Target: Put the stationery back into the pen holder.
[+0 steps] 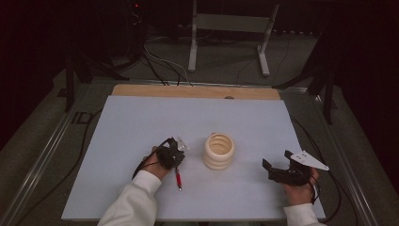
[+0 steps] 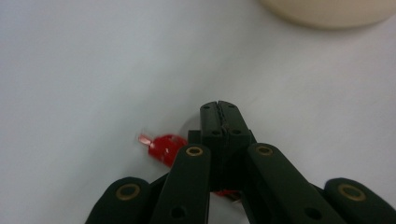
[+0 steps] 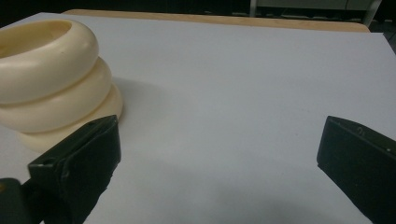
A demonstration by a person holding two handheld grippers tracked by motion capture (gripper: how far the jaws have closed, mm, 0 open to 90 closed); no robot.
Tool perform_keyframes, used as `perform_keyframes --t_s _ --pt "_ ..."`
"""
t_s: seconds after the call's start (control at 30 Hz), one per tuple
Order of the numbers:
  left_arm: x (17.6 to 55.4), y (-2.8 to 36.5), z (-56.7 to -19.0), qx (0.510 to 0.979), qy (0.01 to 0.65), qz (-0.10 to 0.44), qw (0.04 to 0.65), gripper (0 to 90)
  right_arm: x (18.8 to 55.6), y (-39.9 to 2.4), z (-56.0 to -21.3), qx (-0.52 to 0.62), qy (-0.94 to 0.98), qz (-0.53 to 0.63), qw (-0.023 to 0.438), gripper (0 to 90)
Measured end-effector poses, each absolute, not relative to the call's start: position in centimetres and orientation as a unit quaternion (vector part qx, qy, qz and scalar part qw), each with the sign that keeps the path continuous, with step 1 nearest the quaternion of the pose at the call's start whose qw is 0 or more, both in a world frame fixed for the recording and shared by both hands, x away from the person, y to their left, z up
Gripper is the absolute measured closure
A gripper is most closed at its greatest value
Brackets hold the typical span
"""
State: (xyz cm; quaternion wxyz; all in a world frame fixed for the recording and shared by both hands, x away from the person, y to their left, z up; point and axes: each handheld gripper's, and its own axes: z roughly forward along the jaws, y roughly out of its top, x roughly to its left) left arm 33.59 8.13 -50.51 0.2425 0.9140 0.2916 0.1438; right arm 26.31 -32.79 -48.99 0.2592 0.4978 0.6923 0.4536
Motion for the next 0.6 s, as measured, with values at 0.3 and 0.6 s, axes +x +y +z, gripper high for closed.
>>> perform_keyframes --t_s 0.3,0.6 --pt "31.0 13.8 -50.4 0.906 0.321 0.115 0.252 90.0 26.3 -32.8 -49.0 0.499 0.692 0.452 0.259 0.0" --pt "28.4 12.9 -50.5 0.911 0.258 0.056 0.317 57.2 26.4 -32.4 -49.1 0.498 0.696 0.448 0.258 0.0"
